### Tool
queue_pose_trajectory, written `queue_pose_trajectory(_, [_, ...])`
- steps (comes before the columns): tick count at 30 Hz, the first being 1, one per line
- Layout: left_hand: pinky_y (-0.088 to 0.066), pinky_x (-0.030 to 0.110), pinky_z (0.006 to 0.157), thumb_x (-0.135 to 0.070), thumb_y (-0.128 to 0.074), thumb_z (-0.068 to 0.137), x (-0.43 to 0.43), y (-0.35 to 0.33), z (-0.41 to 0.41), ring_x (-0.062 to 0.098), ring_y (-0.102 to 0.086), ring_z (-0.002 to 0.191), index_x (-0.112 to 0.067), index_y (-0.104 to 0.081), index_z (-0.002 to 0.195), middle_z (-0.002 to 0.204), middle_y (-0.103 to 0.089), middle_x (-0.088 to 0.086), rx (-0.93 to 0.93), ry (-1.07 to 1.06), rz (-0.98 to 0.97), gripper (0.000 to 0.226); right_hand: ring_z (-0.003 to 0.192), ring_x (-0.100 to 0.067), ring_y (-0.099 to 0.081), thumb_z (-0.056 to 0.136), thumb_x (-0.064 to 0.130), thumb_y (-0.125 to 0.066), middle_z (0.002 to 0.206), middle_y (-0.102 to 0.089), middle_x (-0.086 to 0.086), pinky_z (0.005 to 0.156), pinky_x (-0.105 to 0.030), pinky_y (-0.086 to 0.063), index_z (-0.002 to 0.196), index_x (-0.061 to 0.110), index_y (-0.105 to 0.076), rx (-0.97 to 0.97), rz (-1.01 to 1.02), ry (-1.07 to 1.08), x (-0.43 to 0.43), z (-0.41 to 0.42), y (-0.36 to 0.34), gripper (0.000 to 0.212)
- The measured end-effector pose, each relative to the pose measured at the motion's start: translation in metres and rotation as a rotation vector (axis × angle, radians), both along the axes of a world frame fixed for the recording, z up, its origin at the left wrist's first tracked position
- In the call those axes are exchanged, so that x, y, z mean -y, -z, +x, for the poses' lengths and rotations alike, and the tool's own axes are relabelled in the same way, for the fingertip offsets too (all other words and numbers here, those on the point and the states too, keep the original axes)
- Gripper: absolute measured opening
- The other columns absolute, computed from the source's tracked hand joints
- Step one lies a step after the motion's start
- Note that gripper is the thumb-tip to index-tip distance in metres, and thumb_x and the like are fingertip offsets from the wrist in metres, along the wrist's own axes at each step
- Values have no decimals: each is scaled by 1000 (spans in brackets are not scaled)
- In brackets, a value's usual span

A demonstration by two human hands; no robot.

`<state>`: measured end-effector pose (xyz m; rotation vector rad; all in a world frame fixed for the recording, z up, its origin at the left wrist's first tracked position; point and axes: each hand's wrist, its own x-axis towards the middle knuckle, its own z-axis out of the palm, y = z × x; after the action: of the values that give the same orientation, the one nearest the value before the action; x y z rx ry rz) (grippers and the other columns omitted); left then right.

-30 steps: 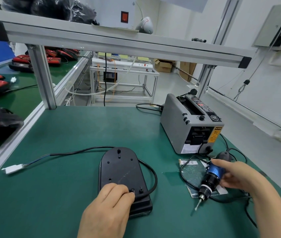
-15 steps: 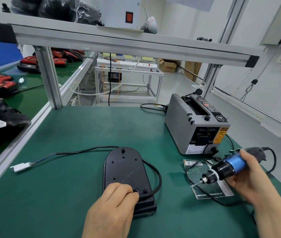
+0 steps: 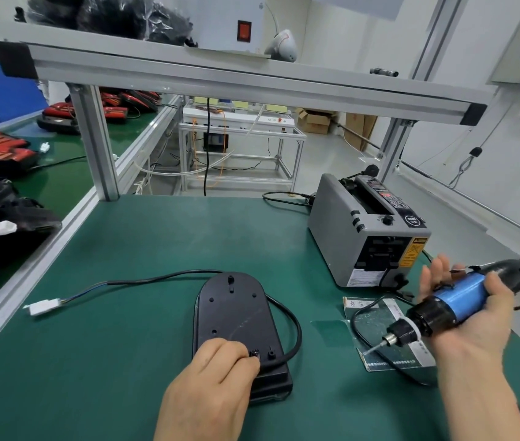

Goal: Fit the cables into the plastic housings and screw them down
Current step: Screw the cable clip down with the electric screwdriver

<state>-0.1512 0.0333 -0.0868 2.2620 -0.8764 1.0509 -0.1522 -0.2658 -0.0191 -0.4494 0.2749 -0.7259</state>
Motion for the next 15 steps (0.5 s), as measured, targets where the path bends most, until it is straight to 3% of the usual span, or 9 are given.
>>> queue_pose_trajectory(3, [-43,18,42,-18,-58,80,0,0,0,8,-48,80,-19,-70,67,74,-62,-9,-10,-8,-3,18,81,-12,-69,61,32,-68,96,-70,-4,76,-28,-57,95,11,-55,4,-30,-10,-6,1,-4,42])
queue_pose_trajectory(7, [-38,15,43,-18,-59,80,0,-1,-1,8,-48,80,-20,-70,68,74,-62,-10,-21,-19,12,17,89,-15,-69,83,30,-59,103,-71,-5,79,-27,-55,98,12,-54,25,-81,-11,-10,5,-16,24])
queue_pose_trajectory(15, [-43,20,43,-15,-62,78,-1,0,-2,8,-48,80,-19,-70,69,75,-62,-10,-53,-17,21,13,66,-11,-59,89,21,-44,84,-67,1,68,-24,-54,104,16,-59,84,-555,-186,-45,17,-44,21])
